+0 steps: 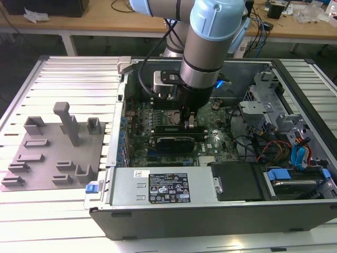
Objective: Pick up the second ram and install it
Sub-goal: 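Insert the second ram into the second slot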
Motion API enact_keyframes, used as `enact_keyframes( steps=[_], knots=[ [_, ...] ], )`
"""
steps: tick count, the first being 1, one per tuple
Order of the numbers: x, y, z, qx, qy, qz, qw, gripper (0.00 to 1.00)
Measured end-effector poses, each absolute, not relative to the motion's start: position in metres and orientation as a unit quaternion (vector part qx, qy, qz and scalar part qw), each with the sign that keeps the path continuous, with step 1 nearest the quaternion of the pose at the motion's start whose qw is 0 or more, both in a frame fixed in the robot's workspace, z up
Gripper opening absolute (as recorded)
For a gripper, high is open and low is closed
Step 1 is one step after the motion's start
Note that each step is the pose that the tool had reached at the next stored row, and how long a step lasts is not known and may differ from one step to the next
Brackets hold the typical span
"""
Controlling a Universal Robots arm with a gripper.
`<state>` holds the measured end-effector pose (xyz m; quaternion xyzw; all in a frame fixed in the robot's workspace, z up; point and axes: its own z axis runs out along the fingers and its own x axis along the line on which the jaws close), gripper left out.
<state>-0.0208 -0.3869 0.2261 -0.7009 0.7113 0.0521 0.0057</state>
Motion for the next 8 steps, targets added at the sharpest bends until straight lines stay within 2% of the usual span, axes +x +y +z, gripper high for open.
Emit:
enact_keyframes(
  steps=[8],
  knots=[
    [-0.0208,-0.3869,0.2236,-0.701,0.711,0.052,0.006,0.11]
  ],
)
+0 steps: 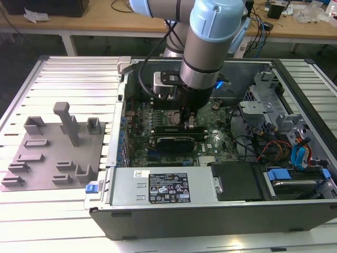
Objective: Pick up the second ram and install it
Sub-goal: 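Insert the second ram into the second slot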
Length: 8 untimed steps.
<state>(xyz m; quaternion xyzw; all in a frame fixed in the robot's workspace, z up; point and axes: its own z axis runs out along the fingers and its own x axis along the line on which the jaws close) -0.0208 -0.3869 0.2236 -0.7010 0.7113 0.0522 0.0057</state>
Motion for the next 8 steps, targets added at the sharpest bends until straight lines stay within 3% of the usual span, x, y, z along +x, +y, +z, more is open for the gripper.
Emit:
enact_keyframes(
  steps=[6,7,8],
  knots=[
    [-0.0208,-0.3865,0.2189,-0.701,0.711,0.052,0.006,0.11],
    [-0.0208,-0.3866,0.219,-0.701,0.711,0.052,0.006,0.19],
    [-0.0208,-0.3866,0.2203,-0.701,0.711,0.052,0.006,0.19]
  ],
)
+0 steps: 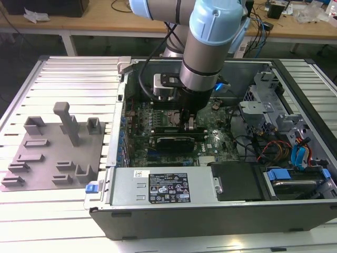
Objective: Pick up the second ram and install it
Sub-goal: 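Insert the second ram into the second slot, then press down the second ram until it locks into place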
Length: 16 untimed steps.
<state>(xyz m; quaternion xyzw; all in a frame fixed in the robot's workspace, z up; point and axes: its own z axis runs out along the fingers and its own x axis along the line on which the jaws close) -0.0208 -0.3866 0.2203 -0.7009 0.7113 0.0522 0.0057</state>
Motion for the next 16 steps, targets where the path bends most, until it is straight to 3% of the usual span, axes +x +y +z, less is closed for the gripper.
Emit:
enact_keyframes(
  steps=[3,4,13,16],
  knots=[
    [-0.021,-0.385,0.244,-0.701,0.711,0.051,0.004,0.19],
    [-0.021,-0.382,0.258,-0.701,0.711,0.049,0.003,0.11],
    [-0.018,-0.382,0.259,-0.701,0.711,0.05,0.003,0.08],
    [0.014,-0.382,0.249,-0.701,0.711,0.054,-0.001,0.08]
  ],
)
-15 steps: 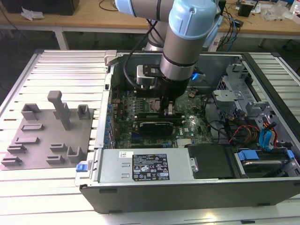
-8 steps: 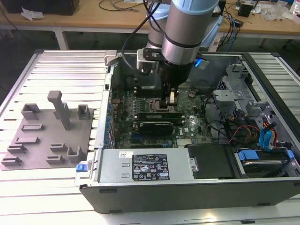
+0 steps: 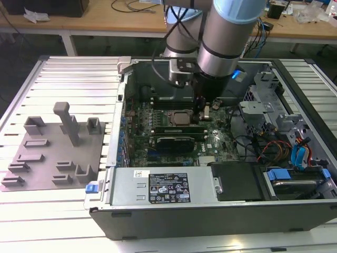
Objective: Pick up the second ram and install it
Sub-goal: 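Press down the second ram until it locks into place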
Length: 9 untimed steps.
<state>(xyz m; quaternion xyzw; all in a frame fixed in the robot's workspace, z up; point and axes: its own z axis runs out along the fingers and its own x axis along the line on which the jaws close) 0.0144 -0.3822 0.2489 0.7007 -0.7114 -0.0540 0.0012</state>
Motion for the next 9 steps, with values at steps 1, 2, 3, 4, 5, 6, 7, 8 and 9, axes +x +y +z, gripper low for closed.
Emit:
enact_keyframes(
  steps=[1,2,3,4,5,6,7,8,9],
  knots=[
    [0.022,-0.382,0.246,0.701,-0.712,-0.054,0.001,0.08],
    [0.026,-0.382,0.243,0.701,-0.711,-0.054,0.001,0.08],
    [0.028,-0.382,0.239,0.701,-0.711,-0.054,0.001,0.08],
    [0.028,-0.382,0.236,0.701,-0.711,-0.054,0.002,0.08],
    [0.028,-0.382,0.233,0.701,-0.711,-0.054,0.001,0.08],
    [0.028,-0.382,0.229,0.701,-0.711,-0.054,0.002,0.08],
    [0.028,-0.383,0.226,0.701,-0.711,-0.054,0.002,0.08],
    [0.028,-0.382,0.229,0.701,-0.711,-0.055,0.001,0.08],
    [0.028,-0.382,0.233,0.701,-0.711,-0.054,0.0,0.08]
  ],
)
